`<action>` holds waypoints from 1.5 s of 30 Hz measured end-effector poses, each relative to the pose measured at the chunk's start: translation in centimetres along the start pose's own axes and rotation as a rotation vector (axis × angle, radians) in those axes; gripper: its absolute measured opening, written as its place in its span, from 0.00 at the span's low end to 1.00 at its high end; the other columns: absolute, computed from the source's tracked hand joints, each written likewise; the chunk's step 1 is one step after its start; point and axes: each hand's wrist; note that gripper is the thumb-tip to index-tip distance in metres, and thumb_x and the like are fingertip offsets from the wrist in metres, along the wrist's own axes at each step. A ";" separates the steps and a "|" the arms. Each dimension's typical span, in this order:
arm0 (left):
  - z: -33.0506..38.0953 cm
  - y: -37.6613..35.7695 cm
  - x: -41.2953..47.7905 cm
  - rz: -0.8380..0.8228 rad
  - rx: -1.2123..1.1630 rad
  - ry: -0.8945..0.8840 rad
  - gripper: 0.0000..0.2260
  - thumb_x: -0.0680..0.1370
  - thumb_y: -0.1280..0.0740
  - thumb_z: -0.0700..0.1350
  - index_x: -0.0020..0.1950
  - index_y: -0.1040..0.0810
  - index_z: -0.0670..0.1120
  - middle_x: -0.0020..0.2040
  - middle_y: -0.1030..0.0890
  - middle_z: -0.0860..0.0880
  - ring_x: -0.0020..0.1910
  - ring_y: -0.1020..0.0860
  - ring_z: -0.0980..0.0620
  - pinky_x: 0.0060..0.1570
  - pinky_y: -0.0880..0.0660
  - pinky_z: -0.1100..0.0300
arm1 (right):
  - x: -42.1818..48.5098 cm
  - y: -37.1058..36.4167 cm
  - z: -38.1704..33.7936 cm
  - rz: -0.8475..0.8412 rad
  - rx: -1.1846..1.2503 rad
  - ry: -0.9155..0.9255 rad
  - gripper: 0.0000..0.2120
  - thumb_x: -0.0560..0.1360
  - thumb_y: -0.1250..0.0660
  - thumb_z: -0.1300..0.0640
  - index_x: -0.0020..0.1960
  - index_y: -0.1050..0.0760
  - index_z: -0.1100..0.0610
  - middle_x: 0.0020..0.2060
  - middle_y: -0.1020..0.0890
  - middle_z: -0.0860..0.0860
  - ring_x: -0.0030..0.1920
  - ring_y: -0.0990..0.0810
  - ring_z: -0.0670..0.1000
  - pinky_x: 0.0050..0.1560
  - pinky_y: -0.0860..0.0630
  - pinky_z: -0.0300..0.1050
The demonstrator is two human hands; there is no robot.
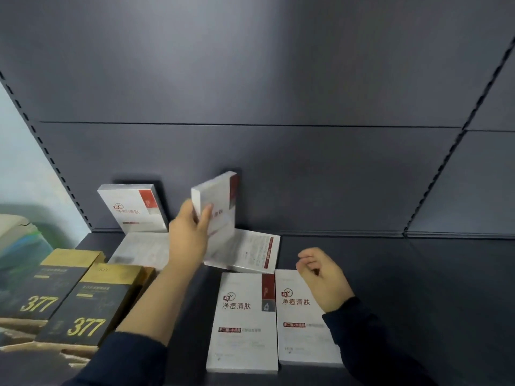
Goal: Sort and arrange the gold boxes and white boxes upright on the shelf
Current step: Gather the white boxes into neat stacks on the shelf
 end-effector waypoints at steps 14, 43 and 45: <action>2.6 -0.6 -4.4 -0.514 -0.328 0.409 0.14 0.79 0.38 0.54 0.42 0.20 0.46 0.39 0.14 0.51 0.38 0.15 0.53 0.38 0.21 0.60 | -0.2 -2.3 -2.7 -0.277 0.747 -0.220 0.09 0.74 0.34 0.64 0.53 0.22 0.59 0.53 0.16 0.59 0.52 0.18 0.60 0.54 0.23 0.60; -1.6 -2.7 -1.8 -0.311 -0.616 0.613 0.13 0.76 0.33 0.40 0.60 0.25 0.42 0.56 0.18 0.42 0.53 0.19 0.48 0.52 0.22 0.55 | 2.5 -4.5 -1.7 -0.181 0.496 -0.343 0.19 0.80 0.49 0.42 0.63 0.30 0.51 0.59 0.22 0.53 0.54 0.23 0.50 0.50 0.25 0.38; 0.3 -2.2 -2.5 -0.321 -0.438 0.302 0.12 0.76 0.32 0.41 0.59 0.22 0.48 0.55 0.17 0.49 0.54 0.19 0.53 0.55 0.22 0.56 | 2.9 -3.4 -2.2 -0.209 0.639 -0.361 0.27 0.80 0.52 0.41 0.71 0.34 0.54 0.69 0.29 0.53 0.66 0.29 0.51 0.61 0.31 0.40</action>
Point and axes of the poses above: each hand's wrist, its own x-axis towards the middle knuckle, its own y-axis out of the back of the hand, z = x × y
